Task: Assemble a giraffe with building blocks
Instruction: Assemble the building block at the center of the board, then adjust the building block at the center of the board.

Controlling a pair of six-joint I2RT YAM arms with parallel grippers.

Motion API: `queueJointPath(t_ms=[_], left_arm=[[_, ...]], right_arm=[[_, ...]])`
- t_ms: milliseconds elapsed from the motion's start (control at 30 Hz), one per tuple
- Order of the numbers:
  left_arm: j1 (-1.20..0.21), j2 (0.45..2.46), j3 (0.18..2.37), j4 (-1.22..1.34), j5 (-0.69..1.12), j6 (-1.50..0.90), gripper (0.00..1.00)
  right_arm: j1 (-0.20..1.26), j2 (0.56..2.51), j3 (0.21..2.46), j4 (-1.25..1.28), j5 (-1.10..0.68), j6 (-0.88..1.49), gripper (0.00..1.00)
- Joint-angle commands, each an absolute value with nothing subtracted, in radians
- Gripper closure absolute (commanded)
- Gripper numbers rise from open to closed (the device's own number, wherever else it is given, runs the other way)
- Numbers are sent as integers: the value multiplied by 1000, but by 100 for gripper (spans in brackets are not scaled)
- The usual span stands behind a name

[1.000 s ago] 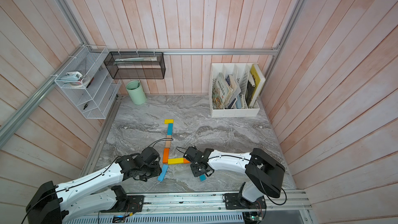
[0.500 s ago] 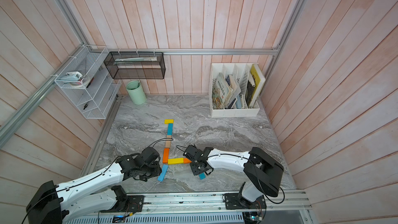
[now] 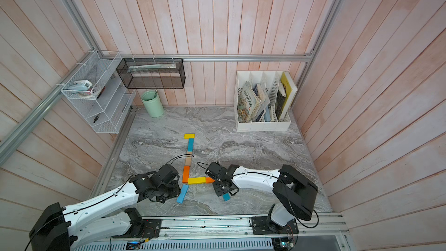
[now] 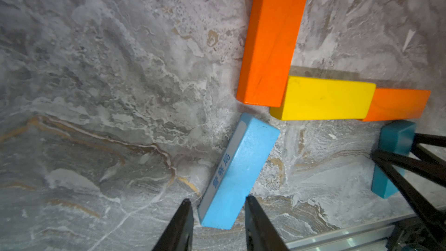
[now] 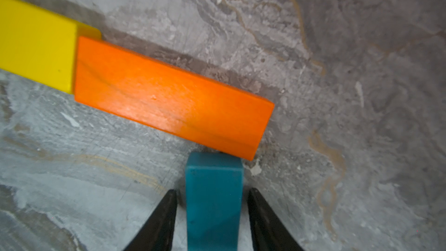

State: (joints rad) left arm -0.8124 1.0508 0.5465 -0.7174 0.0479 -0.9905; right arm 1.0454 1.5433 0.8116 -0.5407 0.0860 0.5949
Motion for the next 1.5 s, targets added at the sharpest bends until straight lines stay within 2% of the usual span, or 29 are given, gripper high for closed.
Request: queueJointPath(t_ms=[0, 233, 300, 333, 367, 400, 433, 467, 533, 867, 1467], left_arm=[[-808, 1047, 536, -713, 53, -986, 60], [-827, 965, 520, -786, 61, -1027, 60], [-854, 934, 497, -799, 77, -1059, 61], [-872, 918, 485, -798, 87, -1078, 63], [-893, 907, 472, -799, 98, -1096, 68], [-911, 901, 461, -796, 108, -1111, 74], [-934, 899, 456, -797, 115, -1127, 82], [-946, 901, 454, -802, 118, -1145, 88], [-1010, 909, 461, -816, 110, -1167, 91], [-1034, 995, 482, -784, 92, -1180, 91], [-1034, 1048, 479, -700, 72, -1193, 91]], right_arm=[[1044, 1475, 856, -589, 146, 615, 49], [1043, 1160, 902, -714, 265, 669, 49], [1034, 1116, 892, -738, 263, 673, 54], [1032, 1107, 884, -747, 264, 673, 66], [1032, 1104, 871, -750, 264, 675, 86], [1032, 1103, 858, -750, 261, 678, 99], [1032, 1103, 841, -742, 253, 682, 100], [1032, 1102, 824, -733, 241, 687, 100], [1032, 1100, 794, -717, 217, 701, 100], [1032, 1075, 710, -685, 168, 722, 100], [1032, 1108, 699, -645, 138, 715, 100]])
